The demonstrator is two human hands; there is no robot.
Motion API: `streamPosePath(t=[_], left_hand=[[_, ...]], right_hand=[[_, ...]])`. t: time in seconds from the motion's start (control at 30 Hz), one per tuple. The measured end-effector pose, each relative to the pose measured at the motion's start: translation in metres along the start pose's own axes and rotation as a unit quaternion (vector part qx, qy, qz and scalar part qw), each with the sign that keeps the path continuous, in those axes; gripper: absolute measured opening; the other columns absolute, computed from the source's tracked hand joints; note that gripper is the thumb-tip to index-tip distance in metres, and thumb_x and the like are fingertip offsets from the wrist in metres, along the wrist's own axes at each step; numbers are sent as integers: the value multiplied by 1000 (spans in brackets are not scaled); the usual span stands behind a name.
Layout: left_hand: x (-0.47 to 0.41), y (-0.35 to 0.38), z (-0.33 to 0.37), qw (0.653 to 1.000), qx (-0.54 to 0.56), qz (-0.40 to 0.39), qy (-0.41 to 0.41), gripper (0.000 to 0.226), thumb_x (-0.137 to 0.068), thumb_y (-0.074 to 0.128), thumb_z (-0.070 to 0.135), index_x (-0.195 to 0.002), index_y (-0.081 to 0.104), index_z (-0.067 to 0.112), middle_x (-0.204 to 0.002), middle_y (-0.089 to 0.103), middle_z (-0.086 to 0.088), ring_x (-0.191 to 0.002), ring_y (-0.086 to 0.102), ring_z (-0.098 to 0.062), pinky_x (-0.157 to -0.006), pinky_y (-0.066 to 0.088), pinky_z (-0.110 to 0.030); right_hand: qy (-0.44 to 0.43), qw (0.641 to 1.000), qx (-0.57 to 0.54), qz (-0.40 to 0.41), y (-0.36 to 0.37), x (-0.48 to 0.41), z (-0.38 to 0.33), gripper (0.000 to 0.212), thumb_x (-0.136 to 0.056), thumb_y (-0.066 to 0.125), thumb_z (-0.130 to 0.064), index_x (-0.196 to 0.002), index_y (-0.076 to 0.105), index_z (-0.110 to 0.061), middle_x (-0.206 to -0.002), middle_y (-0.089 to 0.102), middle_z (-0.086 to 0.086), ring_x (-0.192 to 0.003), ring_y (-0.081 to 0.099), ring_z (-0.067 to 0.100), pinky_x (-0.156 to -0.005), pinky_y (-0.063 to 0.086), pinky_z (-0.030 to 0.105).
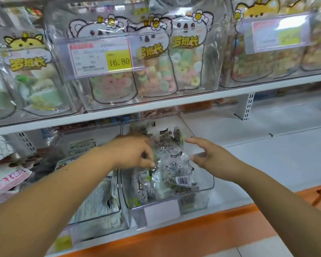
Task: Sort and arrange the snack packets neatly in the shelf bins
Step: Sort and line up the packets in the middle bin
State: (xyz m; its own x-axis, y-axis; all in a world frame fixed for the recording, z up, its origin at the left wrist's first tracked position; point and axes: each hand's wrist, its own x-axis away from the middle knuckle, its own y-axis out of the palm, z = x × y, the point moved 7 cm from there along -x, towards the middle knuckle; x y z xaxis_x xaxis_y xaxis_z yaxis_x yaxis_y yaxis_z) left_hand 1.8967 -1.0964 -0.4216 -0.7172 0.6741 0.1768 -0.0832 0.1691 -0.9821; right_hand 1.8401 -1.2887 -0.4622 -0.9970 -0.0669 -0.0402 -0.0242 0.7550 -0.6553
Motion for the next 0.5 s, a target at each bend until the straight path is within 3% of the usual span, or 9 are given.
streamPosePath(t=[0.07, 0.13, 0.2, 0.27, 0.33, 0.43, 0.5], left_hand=[[-2, -8, 8, 999, -6, 51, -2, 50, -82, 49, 71, -124, 55, 46, -140, 46, 15, -121, 47, -9, -94, 44, -30], [-9, -7, 40, 993, -16, 104, 51, 58, -81, 42, 77, -131, 47, 47, -146, 39, 15, -134, 34, -10, -108, 35, -42], [-20, 9, 73, 990, -15, 93, 102, 57, -83, 42, 74, -134, 45, 46, -147, 37, 14, -138, 25, -10, -114, 16, -57], [-27, 24, 80, 992, -31, 68, 103, 55, -86, 42, 70, -136, 41, 47, -146, 35, 12, -139, 19, -12, -114, 3, -60], [-28, 28, 62, 995, -40, 56, 79, 54, -85, 40, 72, -135, 40, 51, -144, 37, 13, -138, 22, -13, -113, 12, -57], [-22, 23, 21, 997, -43, 49, 33, 49, -86, 41, 70, -132, 42, 54, -144, 39, 13, -132, 31, -14, -110, 25, -51], [-18, 19, -8, 996, -71, 56, -19, 45, -87, 45, 66, -130, 46, 52, -148, 35, 12, -134, 31, -17, -111, 25, -51]], right_hand=[[-1, 1000, -4, 2, 0, 0, -2, 51, -95, 56, -30, -140, 38, -45, -151, 31, -19, -113, 58, 11, -97, 44, 26], [1, 1000, -16, 6, 0, -1, -2, 50, -95, 56, -30, -140, 39, -43, -149, 36, -16, -114, 56, 11, -98, 44, 27], [4, 999, -35, 11, -1, 0, 0, 50, -96, 55, -26, -141, 40, -42, -140, 46, -12, -107, 56, 7, -92, 43, 21], [6, 999, -46, 8, 0, 0, 2, 47, -97, 54, -25, -139, 41, -41, -121, 50, -11, -96, 53, 2, -81, 39, 14], [12, 999, -46, 7, 0, 1, 3, 45, -97, 53, -26, -138, 43, -42, -115, 49, -12, -102, 51, 5, -78, 37, 11], [10, 999, -45, 10, 0, 1, 4, 43, -97, 53, -25, -135, 45, -43, -137, 47, -13, -122, 51, 10, -101, 40, 22], [3, 999, -36, 11, 0, -1, 3, 42, -97, 53, -25, -134, 46, -42, -146, 39, -16, -125, 49, 11, -106, 38, 27]])
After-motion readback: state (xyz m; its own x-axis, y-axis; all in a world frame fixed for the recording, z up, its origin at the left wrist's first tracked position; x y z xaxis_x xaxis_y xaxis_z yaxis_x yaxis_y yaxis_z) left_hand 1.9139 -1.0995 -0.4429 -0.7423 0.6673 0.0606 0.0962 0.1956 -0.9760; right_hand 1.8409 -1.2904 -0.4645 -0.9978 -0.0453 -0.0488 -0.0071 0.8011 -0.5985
